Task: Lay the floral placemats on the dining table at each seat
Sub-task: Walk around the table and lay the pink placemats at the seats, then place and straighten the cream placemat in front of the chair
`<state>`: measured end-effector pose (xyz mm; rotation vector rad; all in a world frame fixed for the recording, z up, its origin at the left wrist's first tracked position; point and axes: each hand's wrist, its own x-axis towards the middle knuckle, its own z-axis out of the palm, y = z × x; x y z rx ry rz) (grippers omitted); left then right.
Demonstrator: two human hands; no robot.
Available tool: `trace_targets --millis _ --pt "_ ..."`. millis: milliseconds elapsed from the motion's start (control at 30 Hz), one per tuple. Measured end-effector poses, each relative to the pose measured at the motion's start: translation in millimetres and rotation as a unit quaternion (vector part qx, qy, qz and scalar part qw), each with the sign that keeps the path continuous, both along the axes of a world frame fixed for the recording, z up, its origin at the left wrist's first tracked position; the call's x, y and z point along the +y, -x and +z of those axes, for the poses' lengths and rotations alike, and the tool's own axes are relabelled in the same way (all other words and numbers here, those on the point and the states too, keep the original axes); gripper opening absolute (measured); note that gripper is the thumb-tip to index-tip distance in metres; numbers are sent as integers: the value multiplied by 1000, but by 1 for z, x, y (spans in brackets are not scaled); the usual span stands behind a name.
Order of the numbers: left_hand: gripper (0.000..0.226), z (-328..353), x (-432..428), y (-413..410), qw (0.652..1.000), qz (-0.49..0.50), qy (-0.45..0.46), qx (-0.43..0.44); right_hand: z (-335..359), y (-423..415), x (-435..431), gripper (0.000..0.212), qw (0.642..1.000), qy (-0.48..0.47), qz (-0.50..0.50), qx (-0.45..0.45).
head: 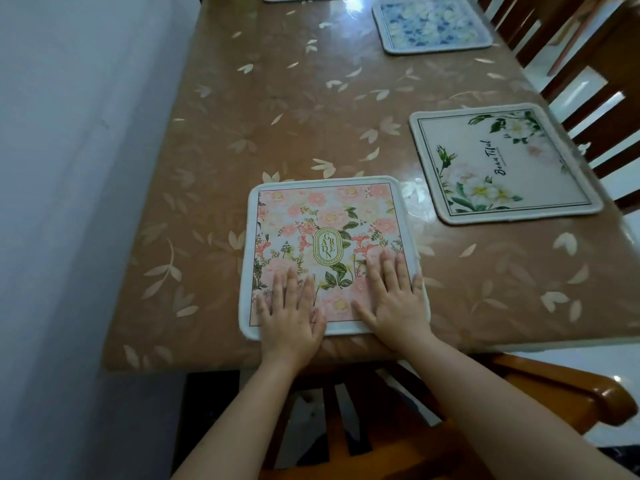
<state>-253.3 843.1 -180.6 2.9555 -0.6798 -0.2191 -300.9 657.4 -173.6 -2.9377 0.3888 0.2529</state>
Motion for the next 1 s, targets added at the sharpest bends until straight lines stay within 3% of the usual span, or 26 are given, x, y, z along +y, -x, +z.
trace_targets --millis 200,333,467,667,1000 --pt "62 7 -1 2 999 -3 -19 36 15 10 -1 76 999 -11 34 21" --pt "55 33 -10 12 994 3 95 46 42 10 -9 70 997 -28 62 35" --pt "51 67 -26 21 983 -2 185 6 71 22 -20 64 998 -20 58 -15" --pt "48 105 -52 30 977 -62 192 -67 104 48 -41 59 996 -8 39 -73" --pt "44 141 -159 85 962 -121 233 -79 150 113 -124 51 977 -6 -47 -206"
